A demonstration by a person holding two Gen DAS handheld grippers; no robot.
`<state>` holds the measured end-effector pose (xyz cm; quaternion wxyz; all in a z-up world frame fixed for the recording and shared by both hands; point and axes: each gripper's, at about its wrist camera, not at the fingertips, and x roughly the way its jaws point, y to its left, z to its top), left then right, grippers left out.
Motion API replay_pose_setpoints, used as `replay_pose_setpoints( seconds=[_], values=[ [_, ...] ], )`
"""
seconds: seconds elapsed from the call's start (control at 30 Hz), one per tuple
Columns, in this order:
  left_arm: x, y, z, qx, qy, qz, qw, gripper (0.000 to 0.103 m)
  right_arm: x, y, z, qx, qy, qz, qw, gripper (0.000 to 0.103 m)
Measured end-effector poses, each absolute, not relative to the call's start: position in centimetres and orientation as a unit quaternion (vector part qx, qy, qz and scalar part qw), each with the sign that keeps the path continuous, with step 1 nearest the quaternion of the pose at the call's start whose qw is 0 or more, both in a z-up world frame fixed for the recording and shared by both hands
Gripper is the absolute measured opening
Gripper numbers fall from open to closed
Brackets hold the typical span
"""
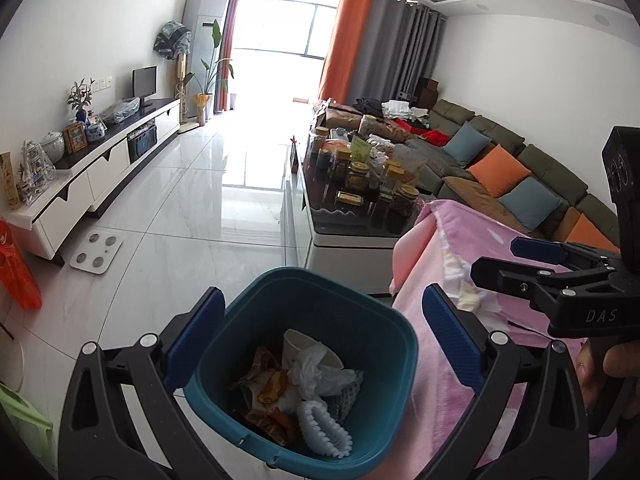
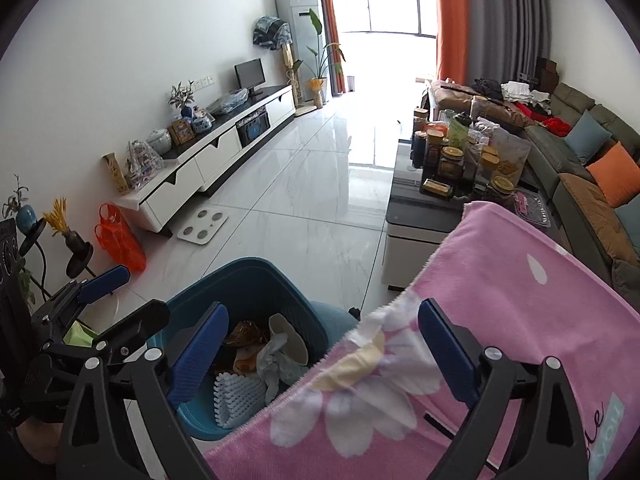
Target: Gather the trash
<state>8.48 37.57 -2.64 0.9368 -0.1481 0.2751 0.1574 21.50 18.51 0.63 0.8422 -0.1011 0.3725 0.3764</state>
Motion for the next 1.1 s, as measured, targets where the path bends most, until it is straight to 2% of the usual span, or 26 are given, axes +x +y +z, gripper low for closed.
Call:
replay_pose_setpoints(
  seconds=[0.4,0.83,1.1],
  values=[
    [10.4,26.9,2.0,-0.102,0.241,0.083,0.962,0.097,19.2,4.9,1.9,-0.051,0.317,0.293,0.901,0.096],
    [11.0,14.7,3.0,-0.062,0.212,-0.004,0.975,0.097,13.6,-7.8,2.6,-0.027,0.239,0.165,0.956,0.096],
    [10.2,7.6,2.9,-0.034,0.189,-0.057,0.980,0.097,9.1,-12.9,1.2,-0.001,0.204,0.090,0.975,0.096]
  ],
)
